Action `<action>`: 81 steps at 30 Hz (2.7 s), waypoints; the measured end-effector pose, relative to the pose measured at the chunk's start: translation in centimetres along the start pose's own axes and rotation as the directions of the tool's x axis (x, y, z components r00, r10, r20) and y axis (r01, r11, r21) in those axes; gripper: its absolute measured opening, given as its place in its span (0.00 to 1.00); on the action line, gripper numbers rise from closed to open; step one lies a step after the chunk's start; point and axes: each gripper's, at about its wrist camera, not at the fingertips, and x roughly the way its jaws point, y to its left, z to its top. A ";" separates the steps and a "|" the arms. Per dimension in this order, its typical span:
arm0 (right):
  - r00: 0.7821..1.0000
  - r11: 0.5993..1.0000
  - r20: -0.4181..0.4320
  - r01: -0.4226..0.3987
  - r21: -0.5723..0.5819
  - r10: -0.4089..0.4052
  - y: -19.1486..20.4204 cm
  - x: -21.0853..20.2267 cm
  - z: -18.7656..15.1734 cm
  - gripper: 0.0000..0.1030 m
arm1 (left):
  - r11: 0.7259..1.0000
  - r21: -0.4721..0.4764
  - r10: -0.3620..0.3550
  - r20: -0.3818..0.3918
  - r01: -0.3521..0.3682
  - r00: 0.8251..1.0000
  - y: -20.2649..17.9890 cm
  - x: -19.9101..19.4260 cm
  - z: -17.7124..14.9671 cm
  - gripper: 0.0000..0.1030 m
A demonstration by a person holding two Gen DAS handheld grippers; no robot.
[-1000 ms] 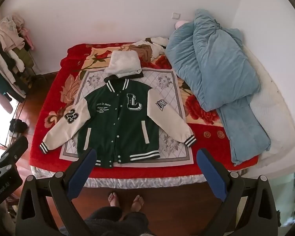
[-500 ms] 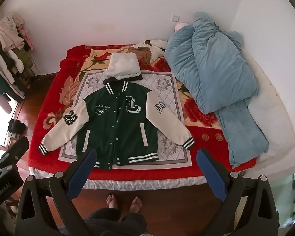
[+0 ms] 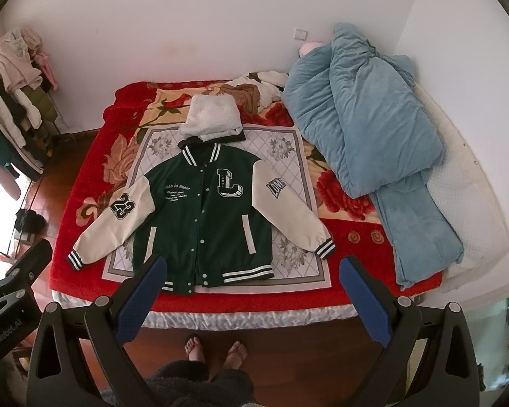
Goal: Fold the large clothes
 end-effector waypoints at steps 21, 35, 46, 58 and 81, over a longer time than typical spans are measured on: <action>1.000 1.000 0.009 -0.005 0.001 0.005 0.2 -0.5 0.6 0.99 | 1.000 0.000 -0.007 0.016 0.007 1.000 0.9 -1.6 0.1 1.00; 1.000 1.000 0.014 -0.005 0.005 0.005 0.0 -0.5 0.2 0.99 | 1.000 -0.007 -0.014 0.018 0.014 1.000 1.0 -2.1 0.1 1.00; 1.000 1.000 0.018 -0.007 0.007 0.007 0.0 -0.8 0.4 0.99 | 1.000 -0.001 -0.015 0.022 0.015 1.000 0.7 -2.7 0.2 1.00; 1.000 1.000 0.021 -0.007 0.009 0.007 0.0 -0.9 0.5 0.99 | 1.000 0.001 -0.014 0.024 0.014 1.000 0.6 -2.7 0.0 1.00; 0.979 0.906 -0.201 0.104 0.410 -0.022 -11.0 22.7 -1.9 0.80 | 0.993 0.108 0.047 -0.041 -0.043 0.998 -7.0 18.8 2.8 1.00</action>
